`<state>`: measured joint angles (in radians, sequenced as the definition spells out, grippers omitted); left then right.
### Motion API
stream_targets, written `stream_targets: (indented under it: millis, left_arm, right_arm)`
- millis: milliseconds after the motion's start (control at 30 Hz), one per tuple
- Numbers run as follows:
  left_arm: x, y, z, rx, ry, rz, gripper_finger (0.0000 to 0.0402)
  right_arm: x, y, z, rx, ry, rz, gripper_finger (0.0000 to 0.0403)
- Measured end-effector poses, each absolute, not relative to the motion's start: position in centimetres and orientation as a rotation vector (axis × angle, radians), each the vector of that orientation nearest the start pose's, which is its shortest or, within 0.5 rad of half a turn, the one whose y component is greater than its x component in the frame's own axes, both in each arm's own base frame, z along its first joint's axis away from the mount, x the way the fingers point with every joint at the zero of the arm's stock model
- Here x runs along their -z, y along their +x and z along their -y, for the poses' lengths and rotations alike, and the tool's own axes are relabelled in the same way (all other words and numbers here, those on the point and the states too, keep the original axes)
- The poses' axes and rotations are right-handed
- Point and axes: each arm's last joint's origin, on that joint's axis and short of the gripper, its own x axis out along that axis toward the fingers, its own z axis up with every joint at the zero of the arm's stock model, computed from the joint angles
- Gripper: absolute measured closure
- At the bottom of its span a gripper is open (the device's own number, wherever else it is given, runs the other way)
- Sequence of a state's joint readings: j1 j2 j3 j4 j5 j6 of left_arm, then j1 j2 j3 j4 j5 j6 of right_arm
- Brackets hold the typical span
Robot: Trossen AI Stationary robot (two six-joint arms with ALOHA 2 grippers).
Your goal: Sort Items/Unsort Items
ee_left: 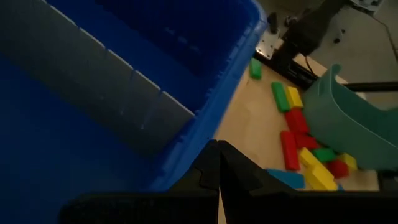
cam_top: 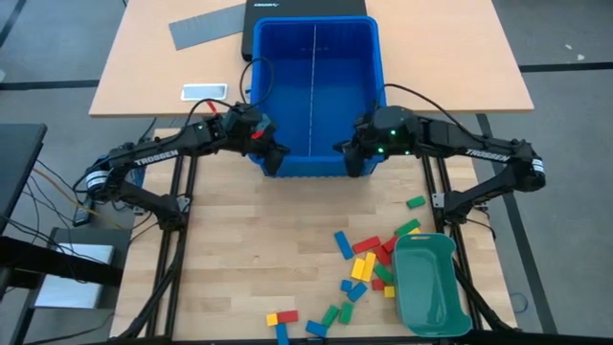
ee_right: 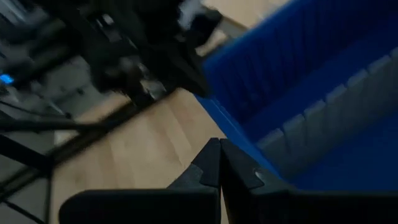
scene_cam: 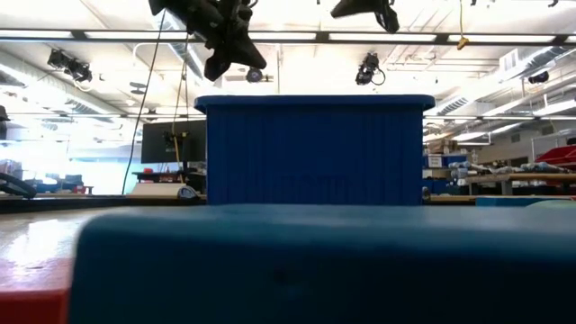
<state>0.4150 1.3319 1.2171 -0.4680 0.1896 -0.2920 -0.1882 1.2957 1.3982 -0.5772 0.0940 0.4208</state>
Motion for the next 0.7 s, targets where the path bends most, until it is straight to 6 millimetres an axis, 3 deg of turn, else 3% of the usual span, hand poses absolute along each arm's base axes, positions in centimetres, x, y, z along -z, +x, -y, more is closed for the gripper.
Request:
stream_targets:
  millis: [267,700]
  left_arm:
    - [-33.4,25.3,-9.7,-0.203,-0.450,-0.665,0.0396]
    - [-33.4,23.4,-5.6,-0.065,-0.456,-0.852,0.0396]
  right_arm:
    - [-38.8,25.9,5.2,0.394,0.421,-0.557,0.0403]
    - [-38.7,25.9,4.9,0.341,0.355,-0.581,0.0402]
